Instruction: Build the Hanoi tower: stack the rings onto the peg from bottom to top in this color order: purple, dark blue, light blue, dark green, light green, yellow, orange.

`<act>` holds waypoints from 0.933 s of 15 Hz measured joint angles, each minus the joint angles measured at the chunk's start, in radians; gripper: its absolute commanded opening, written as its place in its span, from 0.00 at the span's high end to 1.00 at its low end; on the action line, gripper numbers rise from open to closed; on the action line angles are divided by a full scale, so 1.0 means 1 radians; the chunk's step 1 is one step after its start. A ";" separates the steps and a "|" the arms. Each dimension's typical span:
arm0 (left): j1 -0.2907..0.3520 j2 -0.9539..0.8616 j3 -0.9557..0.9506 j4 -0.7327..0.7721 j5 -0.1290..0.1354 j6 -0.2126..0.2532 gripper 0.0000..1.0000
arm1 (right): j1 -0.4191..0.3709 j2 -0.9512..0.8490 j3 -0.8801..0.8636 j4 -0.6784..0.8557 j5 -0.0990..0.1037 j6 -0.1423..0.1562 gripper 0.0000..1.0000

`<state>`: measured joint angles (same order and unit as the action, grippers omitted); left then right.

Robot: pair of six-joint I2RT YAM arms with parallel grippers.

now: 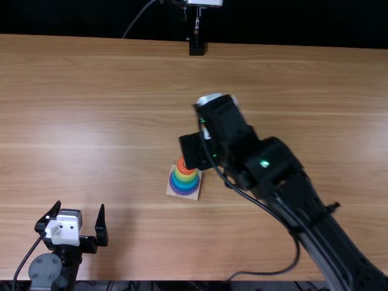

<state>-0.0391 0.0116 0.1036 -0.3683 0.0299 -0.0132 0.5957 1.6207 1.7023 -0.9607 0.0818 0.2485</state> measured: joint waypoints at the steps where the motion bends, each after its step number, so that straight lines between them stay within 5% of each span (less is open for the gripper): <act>1: 0.000 0.000 0.000 -0.001 0.001 0.000 0.00 | -0.047 -0.079 -0.078 0.117 0.018 -0.002 0.00; 4: 0.000 0.000 0.000 0.000 0.000 0.000 0.00 | -0.183 -0.317 -0.375 0.422 0.040 -0.011 0.00; 9: 0.000 0.000 0.000 0.000 0.000 0.000 0.00 | -0.468 -0.755 -0.882 0.832 0.045 -0.028 0.00; 11: 0.000 0.000 0.000 0.000 0.000 0.001 0.00 | -0.520 -0.915 -1.064 0.876 0.020 -0.101 0.00; 14: 0.000 0.000 0.000 0.000 0.001 0.000 0.00 | -0.587 -1.190 -1.260 0.876 -0.051 -0.205 0.00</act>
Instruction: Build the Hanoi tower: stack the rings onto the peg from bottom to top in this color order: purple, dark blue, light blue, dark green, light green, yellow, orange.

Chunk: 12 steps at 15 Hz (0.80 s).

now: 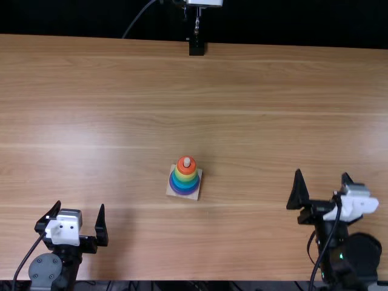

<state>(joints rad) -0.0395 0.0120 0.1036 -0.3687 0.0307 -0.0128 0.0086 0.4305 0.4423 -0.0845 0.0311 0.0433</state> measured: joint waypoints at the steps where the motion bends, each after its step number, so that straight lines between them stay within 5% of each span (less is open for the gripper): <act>1: 0.000 0.000 0.000 0.000 0.000 0.000 0.00 | -0.014 -0.078 -0.050 -0.007 -0.010 -0.015 0.00; 6: 0.000 0.000 0.000 0.000 0.000 0.000 0.00 | -0.050 -0.341 -0.238 -0.236 -0.027 -0.041 0.00; 12: 0.000 0.000 0.000 0.000 0.000 0.000 0.00 | -0.051 -0.417 -0.338 -0.231 -0.035 -0.044 0.00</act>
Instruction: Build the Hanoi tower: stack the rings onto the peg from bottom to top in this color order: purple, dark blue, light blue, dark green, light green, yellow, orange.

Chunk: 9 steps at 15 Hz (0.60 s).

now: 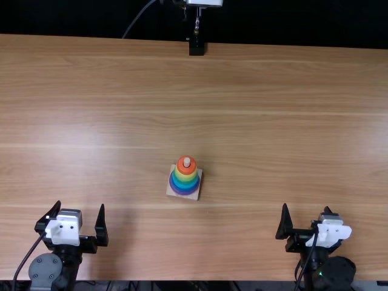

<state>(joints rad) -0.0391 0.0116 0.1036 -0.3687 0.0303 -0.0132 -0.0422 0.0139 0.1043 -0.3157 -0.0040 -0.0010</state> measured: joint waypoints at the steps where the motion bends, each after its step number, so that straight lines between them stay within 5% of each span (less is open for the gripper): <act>1: 0.000 0.000 0.000 0.000 0.000 0.000 0.00 | 0.000 -0.001 -0.002 0.005 0.000 0.000 0.00; 9: 0.000 0.000 0.000 0.000 0.000 0.000 0.00 | 0.000 -0.001 -0.014 0.036 0.000 -0.001 0.00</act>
